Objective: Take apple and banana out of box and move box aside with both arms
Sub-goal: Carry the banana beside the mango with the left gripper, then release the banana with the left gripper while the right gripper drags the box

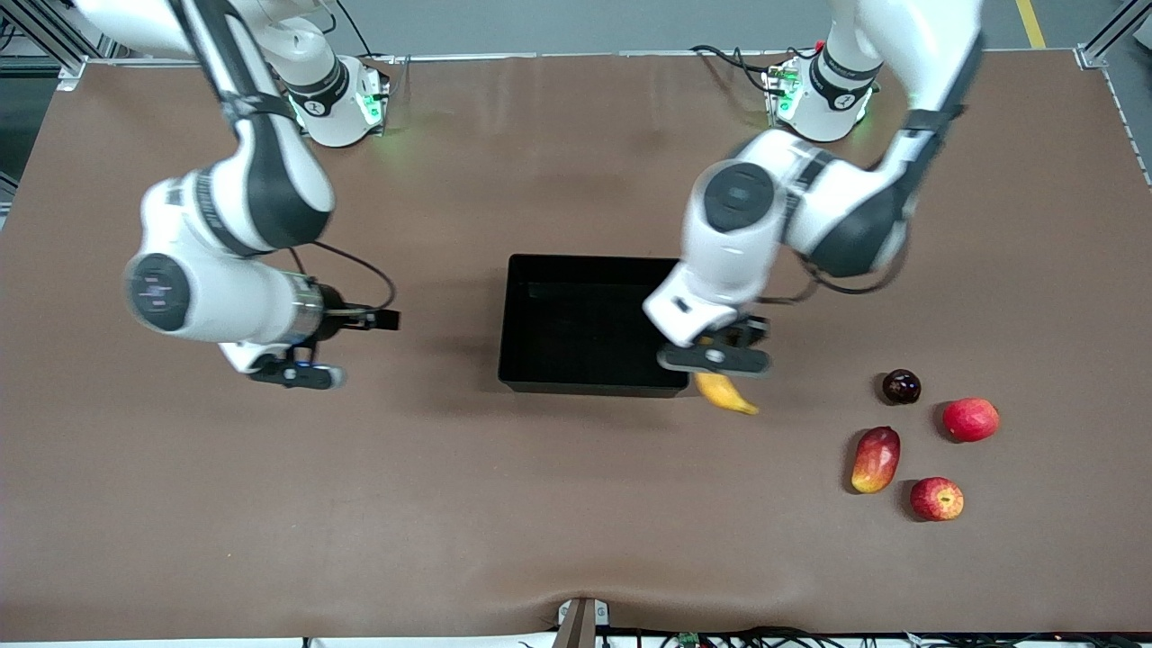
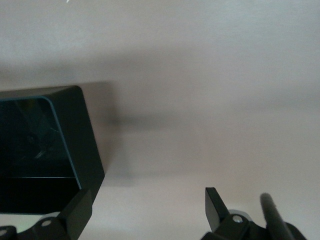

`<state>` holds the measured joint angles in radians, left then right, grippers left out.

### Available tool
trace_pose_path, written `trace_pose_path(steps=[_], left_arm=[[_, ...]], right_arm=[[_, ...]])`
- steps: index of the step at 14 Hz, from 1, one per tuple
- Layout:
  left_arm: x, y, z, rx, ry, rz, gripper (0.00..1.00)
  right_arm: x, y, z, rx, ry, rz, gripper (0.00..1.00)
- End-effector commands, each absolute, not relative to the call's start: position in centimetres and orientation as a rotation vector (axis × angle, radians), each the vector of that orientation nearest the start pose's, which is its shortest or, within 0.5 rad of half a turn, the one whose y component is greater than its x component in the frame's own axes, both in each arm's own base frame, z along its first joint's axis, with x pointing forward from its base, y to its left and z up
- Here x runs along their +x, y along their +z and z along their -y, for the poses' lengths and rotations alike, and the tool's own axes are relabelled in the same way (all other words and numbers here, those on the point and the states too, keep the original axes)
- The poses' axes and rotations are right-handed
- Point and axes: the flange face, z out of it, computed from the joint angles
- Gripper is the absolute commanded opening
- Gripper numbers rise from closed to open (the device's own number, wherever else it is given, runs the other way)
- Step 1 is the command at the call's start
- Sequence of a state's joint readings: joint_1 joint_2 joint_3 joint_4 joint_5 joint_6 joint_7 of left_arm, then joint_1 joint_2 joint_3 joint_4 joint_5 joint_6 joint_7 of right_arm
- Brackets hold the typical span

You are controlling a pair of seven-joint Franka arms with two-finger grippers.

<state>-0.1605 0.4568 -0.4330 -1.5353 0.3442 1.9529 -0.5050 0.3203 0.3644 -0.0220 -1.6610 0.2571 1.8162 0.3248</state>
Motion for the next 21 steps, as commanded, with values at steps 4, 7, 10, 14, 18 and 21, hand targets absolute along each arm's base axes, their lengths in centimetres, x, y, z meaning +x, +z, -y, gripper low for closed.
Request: trace_pose_path(steps=[4, 7, 10, 14, 18, 21], left_arm=[[60.3, 36.3, 21.0, -2.989, -0.07, -0.49, 0.0], [60.4, 31.8, 16.5, -3.001, -0.168, -0.67, 0.0], [61.2, 27.5, 14.3, -2.992, -0.191, -0.827, 0.0], [61.4, 24.7, 13.6, -2.961, -0.188, -0.934, 0.0], [62.0, 22.6, 11.2, -2.893, -0.197, -0.986, 0.0], [62.2, 20.6, 9.5, -2.919, -0.227, -0.971, 0.0]], right_arm=[[57.4, 33.3, -27.0, -2.978, 0.363, -0.181, 1.0], [55.8, 30.5, -32.9, -2.985, 0.287, -0.313, 1.0], [55.0, 28.1, -35.3, -2.991, 0.259, -0.325, 1.0], [54.3, 26.2, -37.2, -3.006, 0.213, -0.257, 0.55], [53.6, 25.1, -37.7, -3.018, 0.236, -0.242, 0.0], [53.8, 25.8, -37.0, -3.023, 0.263, -0.257, 0.0]])
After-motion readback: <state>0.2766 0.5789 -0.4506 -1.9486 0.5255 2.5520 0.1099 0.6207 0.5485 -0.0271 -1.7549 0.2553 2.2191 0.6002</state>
